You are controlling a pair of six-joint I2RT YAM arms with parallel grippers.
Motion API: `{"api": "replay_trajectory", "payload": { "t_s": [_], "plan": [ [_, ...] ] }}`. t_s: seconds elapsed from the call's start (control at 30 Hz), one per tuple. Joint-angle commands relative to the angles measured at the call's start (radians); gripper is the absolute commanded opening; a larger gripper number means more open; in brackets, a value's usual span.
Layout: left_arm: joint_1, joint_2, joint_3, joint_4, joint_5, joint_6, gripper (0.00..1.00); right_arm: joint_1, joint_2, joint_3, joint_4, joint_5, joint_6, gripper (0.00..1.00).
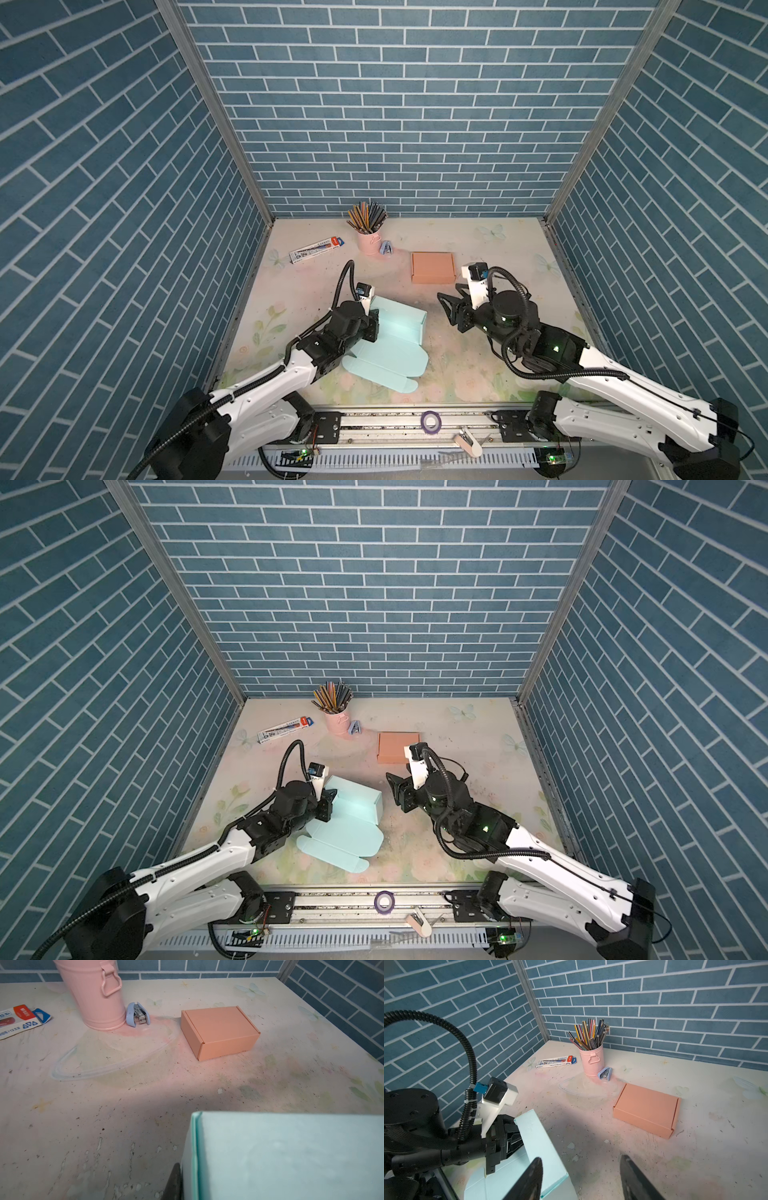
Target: Fold the paper box
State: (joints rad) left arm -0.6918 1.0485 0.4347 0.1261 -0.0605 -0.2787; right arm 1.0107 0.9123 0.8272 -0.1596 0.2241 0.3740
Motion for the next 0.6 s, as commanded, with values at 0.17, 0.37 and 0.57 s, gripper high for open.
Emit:
{"api": "replay_trajectory", "payload": {
  "t_s": [0.17,0.37,0.57],
  "plan": [
    [-0.031,0.082,-0.027,0.181,0.113,0.135,0.14,-0.017,0.158,0.023,-0.008,-0.183,0.029,0.59],
    [-0.033,0.205,-0.048,0.31,0.131,0.153,0.15,-0.019,0.264,0.03,0.018,-0.222,0.029,0.59],
    [-0.051,0.343,-0.063,0.451,0.143,0.166,0.15,-0.023,0.35,0.013,0.073,-0.255,0.048,0.59]
  ]
}}
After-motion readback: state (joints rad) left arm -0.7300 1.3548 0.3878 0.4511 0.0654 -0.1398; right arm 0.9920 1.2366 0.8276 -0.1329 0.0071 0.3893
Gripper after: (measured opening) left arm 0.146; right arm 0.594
